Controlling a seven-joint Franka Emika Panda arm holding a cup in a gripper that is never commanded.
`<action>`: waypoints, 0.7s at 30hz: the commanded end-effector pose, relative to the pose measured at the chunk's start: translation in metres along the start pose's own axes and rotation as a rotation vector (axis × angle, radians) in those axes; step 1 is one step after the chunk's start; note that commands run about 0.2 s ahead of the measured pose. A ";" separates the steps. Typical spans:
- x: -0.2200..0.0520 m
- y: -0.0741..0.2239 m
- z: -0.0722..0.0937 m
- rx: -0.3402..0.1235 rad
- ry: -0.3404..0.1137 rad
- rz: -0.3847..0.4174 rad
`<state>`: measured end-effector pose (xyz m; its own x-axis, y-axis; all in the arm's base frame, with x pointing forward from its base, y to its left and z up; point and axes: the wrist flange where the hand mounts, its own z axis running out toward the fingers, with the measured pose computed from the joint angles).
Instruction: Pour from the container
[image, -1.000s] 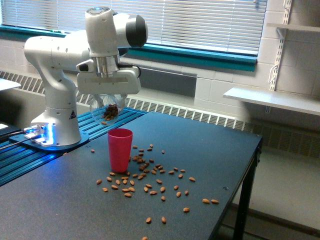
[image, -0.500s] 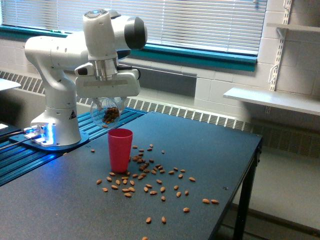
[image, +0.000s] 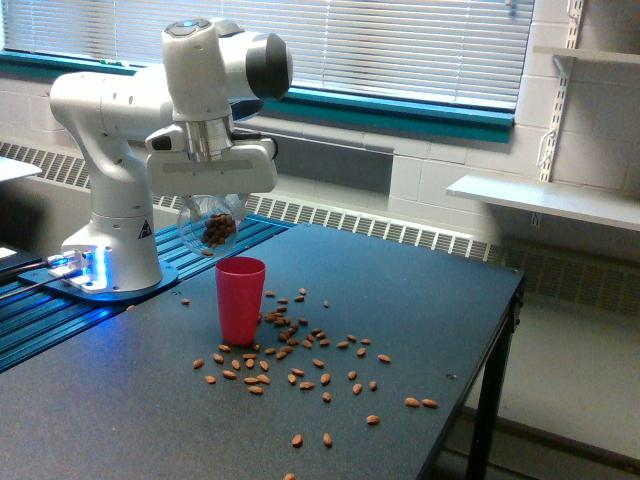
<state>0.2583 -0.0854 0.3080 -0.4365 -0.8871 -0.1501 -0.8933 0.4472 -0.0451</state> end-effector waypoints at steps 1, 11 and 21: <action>0.011 0.011 -0.002 -0.011 -0.007 0.003; 0.013 0.013 -0.002 -0.029 -0.015 -0.014; 0.010 0.003 -0.001 -0.049 -0.020 -0.045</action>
<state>0.2571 -0.0859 0.3132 -0.3985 -0.9041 -0.1542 -0.9136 0.4062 -0.0206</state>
